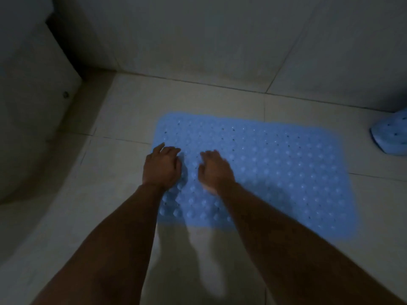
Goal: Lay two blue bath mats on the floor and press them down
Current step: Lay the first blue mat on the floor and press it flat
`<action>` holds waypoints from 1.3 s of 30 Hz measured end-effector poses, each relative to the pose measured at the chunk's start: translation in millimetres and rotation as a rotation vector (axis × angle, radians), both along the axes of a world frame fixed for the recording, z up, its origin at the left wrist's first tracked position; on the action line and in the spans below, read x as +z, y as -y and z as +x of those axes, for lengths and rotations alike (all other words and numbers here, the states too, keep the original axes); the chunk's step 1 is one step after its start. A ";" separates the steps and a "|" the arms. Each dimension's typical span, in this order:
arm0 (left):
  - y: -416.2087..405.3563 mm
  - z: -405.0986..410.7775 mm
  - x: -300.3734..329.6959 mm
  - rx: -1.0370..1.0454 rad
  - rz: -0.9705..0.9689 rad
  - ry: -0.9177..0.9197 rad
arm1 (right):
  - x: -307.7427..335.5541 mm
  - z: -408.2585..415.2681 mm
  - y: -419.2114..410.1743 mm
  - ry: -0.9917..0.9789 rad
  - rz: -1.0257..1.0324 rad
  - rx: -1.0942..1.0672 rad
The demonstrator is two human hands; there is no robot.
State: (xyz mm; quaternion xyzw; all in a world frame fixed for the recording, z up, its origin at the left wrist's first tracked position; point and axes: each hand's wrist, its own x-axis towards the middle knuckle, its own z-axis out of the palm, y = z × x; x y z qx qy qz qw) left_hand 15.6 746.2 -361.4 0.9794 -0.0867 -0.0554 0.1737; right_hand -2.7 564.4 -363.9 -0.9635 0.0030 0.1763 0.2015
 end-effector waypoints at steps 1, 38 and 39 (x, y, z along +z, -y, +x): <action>3.7 -1.0 0.3 0.002 -0.004 0.023 | -12.7 -9.9 -9.1 -0.033 -0.057 0.056; 176.1 -55.9 -68.6 -0.207 0.232 0.021 | -0.6 27.7 164.4 0.365 0.238 -0.240; 176.6 -56.4 -69.1 -0.209 0.234 0.015 | -7.1 23.4 168.1 0.411 0.231 -0.240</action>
